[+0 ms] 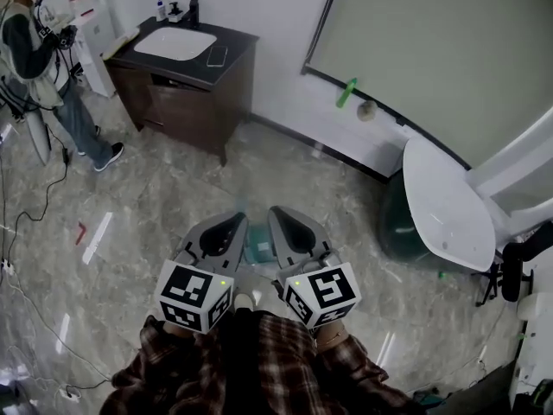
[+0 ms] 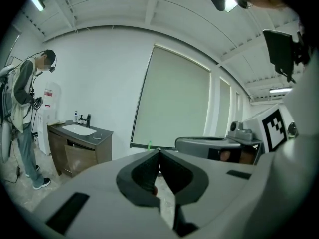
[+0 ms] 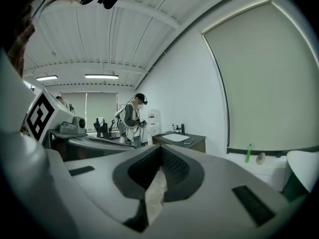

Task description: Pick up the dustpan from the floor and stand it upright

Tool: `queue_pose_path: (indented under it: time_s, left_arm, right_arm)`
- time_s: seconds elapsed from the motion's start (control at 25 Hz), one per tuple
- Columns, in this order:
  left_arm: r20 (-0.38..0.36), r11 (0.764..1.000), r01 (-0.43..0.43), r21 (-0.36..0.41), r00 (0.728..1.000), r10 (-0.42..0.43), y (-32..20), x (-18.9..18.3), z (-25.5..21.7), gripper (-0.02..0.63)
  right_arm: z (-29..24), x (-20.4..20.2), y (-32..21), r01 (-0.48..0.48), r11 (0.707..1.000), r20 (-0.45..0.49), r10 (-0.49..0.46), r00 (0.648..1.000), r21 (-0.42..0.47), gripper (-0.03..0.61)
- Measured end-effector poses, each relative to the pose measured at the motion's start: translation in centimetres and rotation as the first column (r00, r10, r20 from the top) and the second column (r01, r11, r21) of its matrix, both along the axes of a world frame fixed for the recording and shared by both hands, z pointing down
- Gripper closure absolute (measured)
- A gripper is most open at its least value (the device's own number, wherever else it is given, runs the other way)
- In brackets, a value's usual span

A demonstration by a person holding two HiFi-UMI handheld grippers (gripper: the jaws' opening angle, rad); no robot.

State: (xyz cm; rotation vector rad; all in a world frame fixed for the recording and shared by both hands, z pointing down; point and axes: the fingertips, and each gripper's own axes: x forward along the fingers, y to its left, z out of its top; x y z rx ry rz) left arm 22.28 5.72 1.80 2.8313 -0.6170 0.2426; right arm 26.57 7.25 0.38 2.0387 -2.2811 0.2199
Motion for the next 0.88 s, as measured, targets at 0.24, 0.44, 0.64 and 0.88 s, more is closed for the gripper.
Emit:
queue_pose_path:
  time_s: [0.24,0.44,0.64,0.88]
  left_arm:
    - [-0.01,1.0,0.016,0.008,1.0,-0.016,0.3,-0.2,-0.2,0.603]
    - [0.017,0.998,0.035,0.043,0.999,-0.035,0.1,-0.6,0.0,0.603]
    - [0.02,0.998,0.04,0.04,0.999,-0.041,0.3,-0.5,0.0,0.603]
    - [0.031,0.998,0.056,0.033,0.998,-0.057,-0.4,-0.3,0.2,0.603]
  right_arm:
    - [0.3,-0.4,0.2,0.032,0.999,-0.001,-0.032,0.999,-0.019,0.568]
    - [0.9,-0.7,0.1,0.057,0.998,0.001,-0.057,0.998,-0.038,0.568]
    - [1.7,-0.6,0.2,0.071,0.996,0.011,-0.07,0.997,-0.06,0.568]
    - [1.8,-0.5,-0.4,0.089,0.994,0.026,-0.087,0.996,-0.068,0.568]
